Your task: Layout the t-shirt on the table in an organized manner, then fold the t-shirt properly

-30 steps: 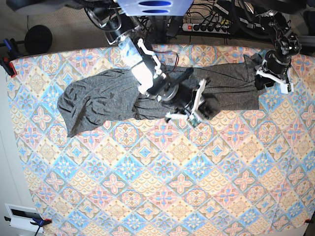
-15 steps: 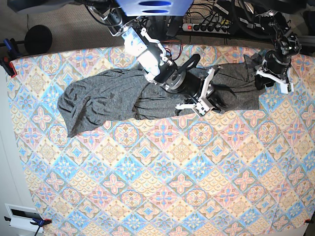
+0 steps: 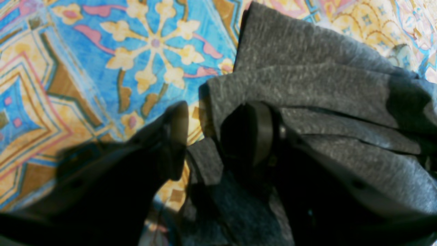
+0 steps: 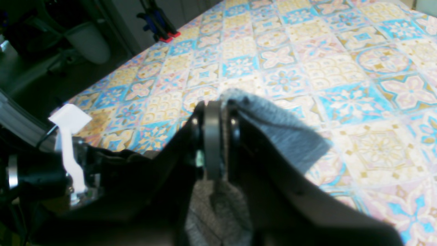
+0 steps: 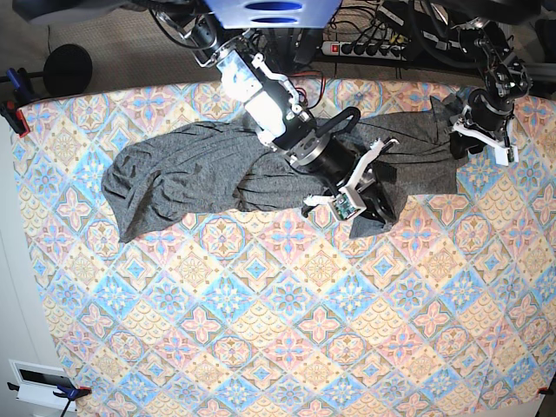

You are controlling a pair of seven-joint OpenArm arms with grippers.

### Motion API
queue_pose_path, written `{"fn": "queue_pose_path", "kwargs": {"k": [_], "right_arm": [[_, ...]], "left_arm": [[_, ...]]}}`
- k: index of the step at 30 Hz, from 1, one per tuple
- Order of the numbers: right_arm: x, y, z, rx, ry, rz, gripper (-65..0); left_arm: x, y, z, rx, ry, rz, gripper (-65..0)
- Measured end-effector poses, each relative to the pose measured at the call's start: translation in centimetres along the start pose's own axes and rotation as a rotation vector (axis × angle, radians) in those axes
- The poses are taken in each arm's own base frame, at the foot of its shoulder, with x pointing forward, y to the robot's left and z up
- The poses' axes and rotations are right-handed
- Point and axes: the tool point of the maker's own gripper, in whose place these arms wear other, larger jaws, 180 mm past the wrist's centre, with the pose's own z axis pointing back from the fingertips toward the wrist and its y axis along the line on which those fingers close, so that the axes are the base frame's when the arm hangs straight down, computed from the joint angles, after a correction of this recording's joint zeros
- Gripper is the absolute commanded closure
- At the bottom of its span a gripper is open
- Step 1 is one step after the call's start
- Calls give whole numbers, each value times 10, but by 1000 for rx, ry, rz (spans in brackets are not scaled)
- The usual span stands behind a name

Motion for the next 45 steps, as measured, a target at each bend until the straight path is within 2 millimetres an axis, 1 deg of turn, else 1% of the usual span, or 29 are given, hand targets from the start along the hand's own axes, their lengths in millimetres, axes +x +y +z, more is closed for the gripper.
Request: {"fn": "queue_pose_path", "kwargs": {"k": [3, 7, 9, 10, 13, 17, 19, 21, 23, 25, 26, 29, 31, 32, 35, 38, 40, 42, 44, 45], "right_arm": [[-4, 16, -1, 40, 11, 14, 0], [-10, 55, -1, 146, 27, 38, 0], [-12, 69, -1, 185, 32, 58, -19], [-17, 73, -1, 194, 51, 62, -38], [-39, 78, 0, 212, 151, 82, -131], [-40, 77, 0, 211, 155, 82, -218], [-40, 78, 0, 212, 155, 83, -249], [-39, 78, 0, 212, 154, 84, -271], [-38, 78, 0, 212, 151, 84, -277], [-32, 77, 2, 207, 134, 86, -277], [-25, 74, 3, 201, 116, 83, -277], [-8, 53, 9, 147, 71, 63, -277], [2, 25, 13, 82, 46, 66, -277], [7, 6, 16, 32, 34, 65, -277], [20, -38, 29, -75, 5, 74, -277], [29, -74, 41, -169, -17, 63, -277], [25, -98, 50, -228, 18, 68, -277], [17, -115, 60, -268, 56, 80, -277], [10, -126, 69, -301, 75, 78, -277], [5, -126, 72, -302, 82, 76, -277]], "left_arm": [[0, 0, 0, 0, 0, 0, -263], [0, 0, 0, 0, 0, 0, -263], [0, 0, 0, 0, 0, 0, -263], [0, 0, 0, 0, 0, 0, -263], [0, 0, 0, 0, 0, 0, -263], [0, 0, 0, 0, 0, 1, -263], [0, 0, 0, 0, 0, 0, -263], [0, 0, 0, 1, 0, 0, -263], [0, 0, 0, 1, -2, 1, -263], [0, 0, 0, 0, -1, 1, -263], [0, 0, 0, 1, -1, 0, -263], [0, 0, 0, 1, -1, 0, -263], [0, 1, 1, 1, -3, 3, -263], [0, 1, 1, 1, -3, 3, -263], [2, 5, 2, 7, 9, -11, -263], [9, 26, 15, 53, -24, 56, -263], [14, 43, 30, 78, -44, 123, -266], [15, 53, 41, 75, -17, 170, -266], [25, 54, 48, 30, -14, 185, -267], [36, 51, 52, 0, -35, 177, -267]]}}
